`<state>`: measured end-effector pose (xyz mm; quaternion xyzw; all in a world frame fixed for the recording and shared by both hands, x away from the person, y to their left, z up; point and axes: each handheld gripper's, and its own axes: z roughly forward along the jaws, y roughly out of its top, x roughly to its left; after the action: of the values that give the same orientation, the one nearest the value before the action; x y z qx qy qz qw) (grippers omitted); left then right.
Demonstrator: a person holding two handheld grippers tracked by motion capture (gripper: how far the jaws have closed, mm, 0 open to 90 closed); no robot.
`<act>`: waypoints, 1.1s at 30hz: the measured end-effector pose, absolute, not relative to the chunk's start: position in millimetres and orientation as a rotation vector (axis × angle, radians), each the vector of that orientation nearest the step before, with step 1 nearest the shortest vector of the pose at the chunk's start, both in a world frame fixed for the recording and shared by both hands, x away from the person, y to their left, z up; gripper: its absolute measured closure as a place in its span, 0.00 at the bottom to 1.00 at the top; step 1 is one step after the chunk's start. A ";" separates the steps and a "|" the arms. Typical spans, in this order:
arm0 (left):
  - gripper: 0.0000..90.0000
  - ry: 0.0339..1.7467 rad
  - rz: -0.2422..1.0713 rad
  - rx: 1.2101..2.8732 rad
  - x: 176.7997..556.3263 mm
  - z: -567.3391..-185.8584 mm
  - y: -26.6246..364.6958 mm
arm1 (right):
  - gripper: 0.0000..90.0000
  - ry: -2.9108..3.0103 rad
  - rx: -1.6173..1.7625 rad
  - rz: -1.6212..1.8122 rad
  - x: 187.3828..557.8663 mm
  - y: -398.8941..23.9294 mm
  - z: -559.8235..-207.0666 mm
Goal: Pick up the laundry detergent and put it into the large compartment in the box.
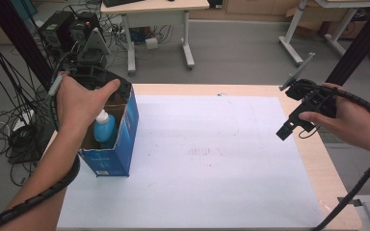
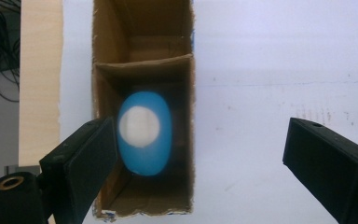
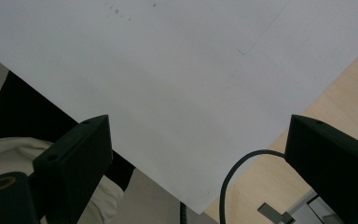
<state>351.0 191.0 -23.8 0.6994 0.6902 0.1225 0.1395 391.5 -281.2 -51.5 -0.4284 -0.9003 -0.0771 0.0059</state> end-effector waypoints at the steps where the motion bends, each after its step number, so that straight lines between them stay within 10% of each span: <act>1: 0.11 1.988 0.356 2.027 351.4 -23.2 188.4 | 0.09 -2.819 -1.340 -0.240 391.5 -281.4 -51.3; 33: 0.09 1.847 0.290 2.180 372.6 -34.7 135.5 | 0.09 -2.798 -1.341 -0.235 404.2 -286.5 -63.0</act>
<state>372.6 135.5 -34.7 0.7521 0.6373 0.0999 0.1347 404.2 -286.5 -63.0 -0.4309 -0.8991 -0.0757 0.0151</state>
